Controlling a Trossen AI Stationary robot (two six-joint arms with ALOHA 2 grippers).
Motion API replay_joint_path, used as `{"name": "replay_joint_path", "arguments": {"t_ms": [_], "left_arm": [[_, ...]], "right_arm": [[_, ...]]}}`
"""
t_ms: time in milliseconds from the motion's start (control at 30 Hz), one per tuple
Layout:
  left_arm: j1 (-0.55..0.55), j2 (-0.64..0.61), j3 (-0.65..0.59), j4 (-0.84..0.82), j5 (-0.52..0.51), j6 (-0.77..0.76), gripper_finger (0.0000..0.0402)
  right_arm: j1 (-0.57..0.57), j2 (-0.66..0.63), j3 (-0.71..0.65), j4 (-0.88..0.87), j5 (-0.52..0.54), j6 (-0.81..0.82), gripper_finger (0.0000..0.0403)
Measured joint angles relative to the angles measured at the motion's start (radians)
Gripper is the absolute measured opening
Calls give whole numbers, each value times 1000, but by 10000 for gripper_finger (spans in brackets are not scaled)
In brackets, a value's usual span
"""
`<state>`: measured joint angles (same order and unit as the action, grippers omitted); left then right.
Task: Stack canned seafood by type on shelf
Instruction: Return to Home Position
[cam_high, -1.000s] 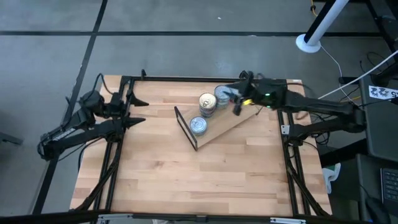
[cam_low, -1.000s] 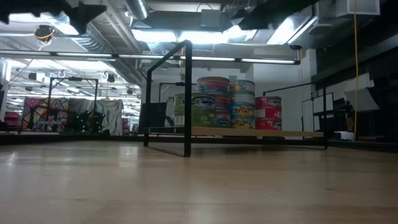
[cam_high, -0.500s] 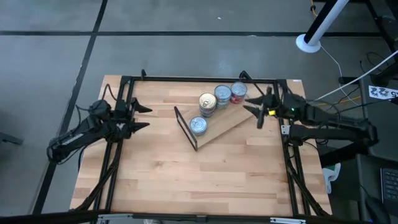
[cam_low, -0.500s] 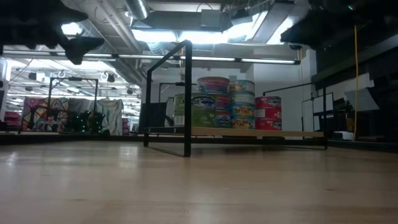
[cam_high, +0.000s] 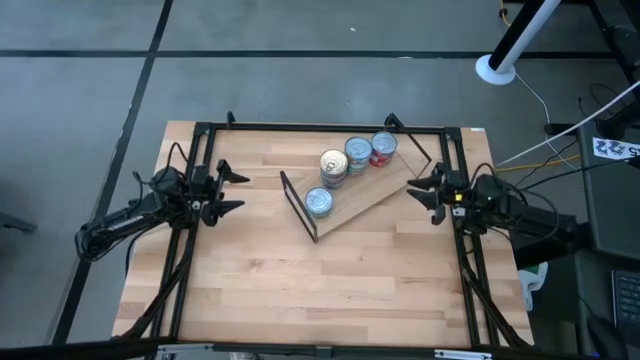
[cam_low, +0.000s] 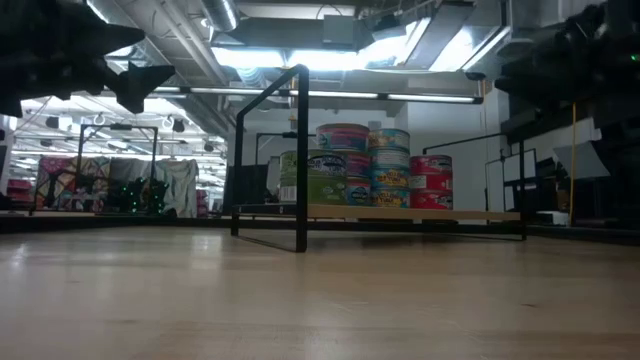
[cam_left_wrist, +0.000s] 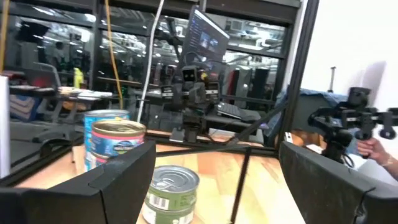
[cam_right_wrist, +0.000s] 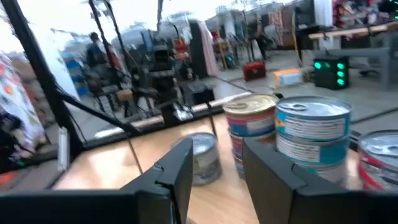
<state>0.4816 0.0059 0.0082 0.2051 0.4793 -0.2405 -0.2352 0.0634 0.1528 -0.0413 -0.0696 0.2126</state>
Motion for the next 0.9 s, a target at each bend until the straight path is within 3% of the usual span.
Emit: {"name": "replay_joint_path", "arguments": {"t_ms": [67,233,500,800,900], "left_arm": [[-20,0,0,-7,1,6,336],[-72,0,0,1,-25,41,336],[-203,1,0,15,-89,50,336],[-383,1,0,-31,-353,171,336],[-405,2,0,-45,-392,199,336]], "right_arm": [[0,-55,-41,28,-11,18,138],[0,-55,-129,178,-65,24,138],[0,-56,-140,171,-173,62,138],[0,-56,-142,121,-204,6,138],[0,-55,-142,108,-206,-32,138]]}}
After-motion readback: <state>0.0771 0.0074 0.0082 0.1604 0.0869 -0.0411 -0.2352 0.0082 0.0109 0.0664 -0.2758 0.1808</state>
